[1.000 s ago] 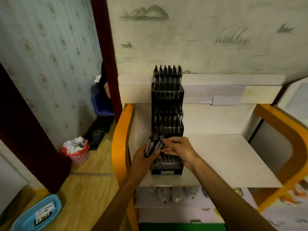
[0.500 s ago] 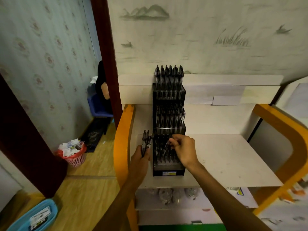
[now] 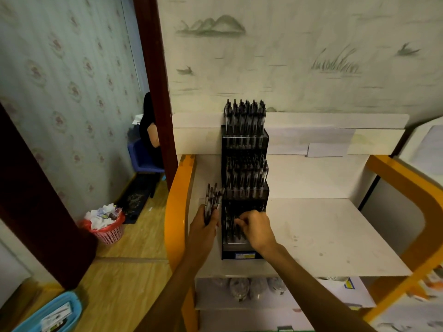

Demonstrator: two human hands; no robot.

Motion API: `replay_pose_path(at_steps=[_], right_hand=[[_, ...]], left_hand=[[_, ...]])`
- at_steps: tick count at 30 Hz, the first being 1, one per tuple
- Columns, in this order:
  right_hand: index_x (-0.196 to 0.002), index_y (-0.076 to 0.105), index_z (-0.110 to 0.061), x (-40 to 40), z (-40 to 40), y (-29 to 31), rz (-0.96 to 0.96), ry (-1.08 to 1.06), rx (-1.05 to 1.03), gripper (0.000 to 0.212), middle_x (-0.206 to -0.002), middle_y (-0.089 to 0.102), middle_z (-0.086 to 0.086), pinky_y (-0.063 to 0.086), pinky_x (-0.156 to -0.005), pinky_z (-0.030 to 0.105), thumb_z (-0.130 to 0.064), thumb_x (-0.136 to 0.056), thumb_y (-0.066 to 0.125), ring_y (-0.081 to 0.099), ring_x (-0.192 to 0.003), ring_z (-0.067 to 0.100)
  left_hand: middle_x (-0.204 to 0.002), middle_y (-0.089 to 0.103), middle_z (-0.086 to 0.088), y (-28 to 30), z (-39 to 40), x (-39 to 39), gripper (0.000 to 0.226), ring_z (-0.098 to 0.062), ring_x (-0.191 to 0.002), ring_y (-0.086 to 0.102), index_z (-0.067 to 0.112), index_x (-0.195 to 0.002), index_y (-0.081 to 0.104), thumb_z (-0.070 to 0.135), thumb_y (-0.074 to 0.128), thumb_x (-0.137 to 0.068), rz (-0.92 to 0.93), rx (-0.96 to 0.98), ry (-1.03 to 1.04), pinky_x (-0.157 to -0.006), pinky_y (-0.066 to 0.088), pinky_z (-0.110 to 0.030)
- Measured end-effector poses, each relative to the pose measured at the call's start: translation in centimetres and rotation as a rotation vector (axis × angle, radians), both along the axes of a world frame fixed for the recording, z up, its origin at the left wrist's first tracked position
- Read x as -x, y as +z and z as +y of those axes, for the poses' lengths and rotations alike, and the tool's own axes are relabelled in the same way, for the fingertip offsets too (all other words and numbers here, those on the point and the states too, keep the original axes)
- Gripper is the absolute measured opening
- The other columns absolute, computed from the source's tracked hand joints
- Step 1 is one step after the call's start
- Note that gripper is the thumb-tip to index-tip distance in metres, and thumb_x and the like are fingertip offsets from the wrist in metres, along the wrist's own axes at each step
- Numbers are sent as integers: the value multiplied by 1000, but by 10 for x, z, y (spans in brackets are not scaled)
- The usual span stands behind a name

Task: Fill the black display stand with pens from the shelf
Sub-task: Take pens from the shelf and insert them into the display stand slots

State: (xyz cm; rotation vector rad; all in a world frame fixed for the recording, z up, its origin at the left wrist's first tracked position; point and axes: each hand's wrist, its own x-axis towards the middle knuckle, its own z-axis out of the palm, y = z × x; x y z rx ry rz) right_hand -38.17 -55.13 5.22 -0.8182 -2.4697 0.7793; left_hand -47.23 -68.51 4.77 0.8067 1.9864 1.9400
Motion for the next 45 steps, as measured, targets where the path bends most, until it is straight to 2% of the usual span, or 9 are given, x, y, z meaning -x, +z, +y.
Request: replay_pose_path(at_steps=[6,8,12,22,28,32,35,39,45], right_hand=[[-69,73,-10,-2,3,4,-65,-29,-39,32,-66,70,3,52,-65,25,-29,-94,66,62,-60,11],[-70,74,-13,-3,4,12,93,-15,166,26,-65,72,1,56,-67,27,-22,-93,66,68,-61,13],[-93,75,-16,-5,4,33,434,74,697,12,-85,77,3,60,-73,27,-15,-95,63,74,-79,21],[-113,71,-3,-16,14,38,527,234,1012,23,-105,75,15,60,-81,30,-10,-91,68,73,-94,27],[-103,73,0,-18,14,36,581,167,956,20,-96,75,17,61,-73,31,-12,-87,72,74,-84,28],[-101,72,3,-20,24,38,610,90,841,16,-90,76,18,62,-71,31,-8,-90,68,75,-81,32],[-97,73,4,-22,32,37,546,18,619,14,-78,76,10,62,-68,29,-8,-89,70,75,-72,24],[-90,77,-7,-19,32,28,399,-44,215,10,-69,73,-2,58,-77,25,-17,-88,74,71,-66,10],[-80,75,-10,-17,24,20,253,-30,-13,20,-68,70,1,53,-71,27,-27,-90,72,66,-66,12]], left_hand=[[-71,63,-3,-1,1,0,14,-1,-43,42,14,-103,59,20,47,-105,-101,-16,-93,-42,33,-14],[-80,69,-6,-1,2,-2,13,1,-47,47,16,-107,58,24,48,-104,-83,1,-97,-45,35,-12],[-88,72,-3,1,5,-8,12,5,-56,55,23,-111,59,27,50,-103,-63,7,-100,-52,41,-9],[-89,76,-6,2,6,-14,20,-4,-47,51,18,-114,63,28,50,-103,-175,17,-172,-42,37,-14],[-83,75,-1,-2,10,-11,16,-5,-49,56,21,-105,63,28,49,-104,-98,68,-119,-42,40,-14],[-70,66,5,-13,8,-6,18,1,-55,59,26,-89,59,31,48,-103,100,102,55,-49,43,-12],[-62,61,5,-17,5,1,19,0,-49,55,31,-86,57,32,46,-102,152,146,160,-47,38,-16],[-59,57,5,-18,4,2,19,2,-45,51,25,-93,60,27,45,-104,136,121,130,-45,37,-13],[-68,59,-1,-16,2,1,21,-1,-48,48,17,-102,61,26,43,-106,94,135,96,-48,37,-17]])
